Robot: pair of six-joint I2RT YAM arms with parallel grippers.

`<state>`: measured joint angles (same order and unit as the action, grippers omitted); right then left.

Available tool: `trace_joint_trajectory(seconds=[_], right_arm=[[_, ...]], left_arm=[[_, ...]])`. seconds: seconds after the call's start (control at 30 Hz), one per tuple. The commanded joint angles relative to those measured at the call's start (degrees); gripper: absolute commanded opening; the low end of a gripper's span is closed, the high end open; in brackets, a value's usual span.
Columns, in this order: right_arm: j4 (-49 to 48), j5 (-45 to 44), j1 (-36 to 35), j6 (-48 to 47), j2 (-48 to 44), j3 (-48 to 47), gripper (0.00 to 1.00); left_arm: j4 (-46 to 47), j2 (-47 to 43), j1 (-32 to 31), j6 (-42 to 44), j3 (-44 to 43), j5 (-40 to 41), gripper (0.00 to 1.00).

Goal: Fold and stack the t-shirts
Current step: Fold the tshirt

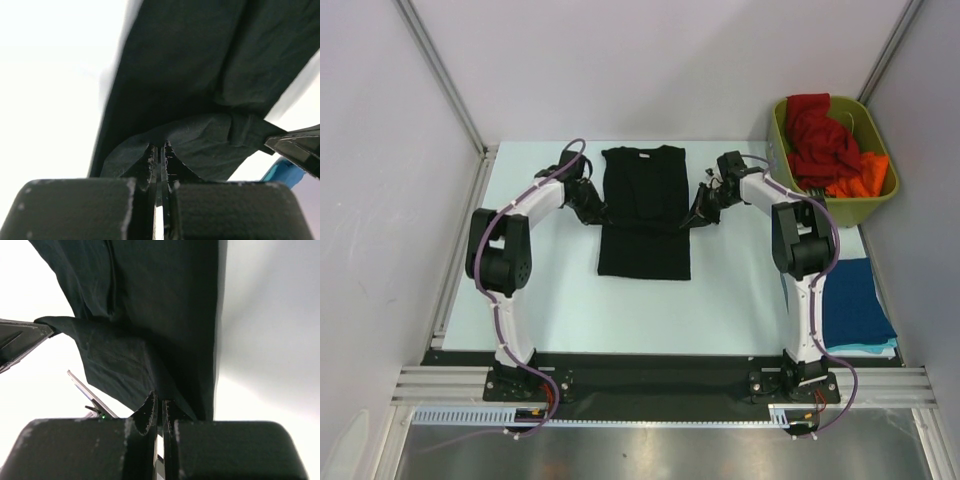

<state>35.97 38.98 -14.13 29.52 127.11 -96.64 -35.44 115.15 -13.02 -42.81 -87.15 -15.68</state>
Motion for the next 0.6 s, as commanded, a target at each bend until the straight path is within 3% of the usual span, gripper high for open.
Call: trace_joint_trajectory(seconds=[0.0, 0.57], right_arm=[[1.6, 1.8, 0.4, -1.4, 1.1, -4.6, 0.00], [2.1, 2.7, 1.9, 0.2, 7.5, -11.2, 0.03]], left_arm=[[0.5, 0.2, 1.2, 1.2, -1.9, -0.4, 0.00], [-2.1, 8.2, 2.6, 2.2, -12.1, -1.0, 0.01]])
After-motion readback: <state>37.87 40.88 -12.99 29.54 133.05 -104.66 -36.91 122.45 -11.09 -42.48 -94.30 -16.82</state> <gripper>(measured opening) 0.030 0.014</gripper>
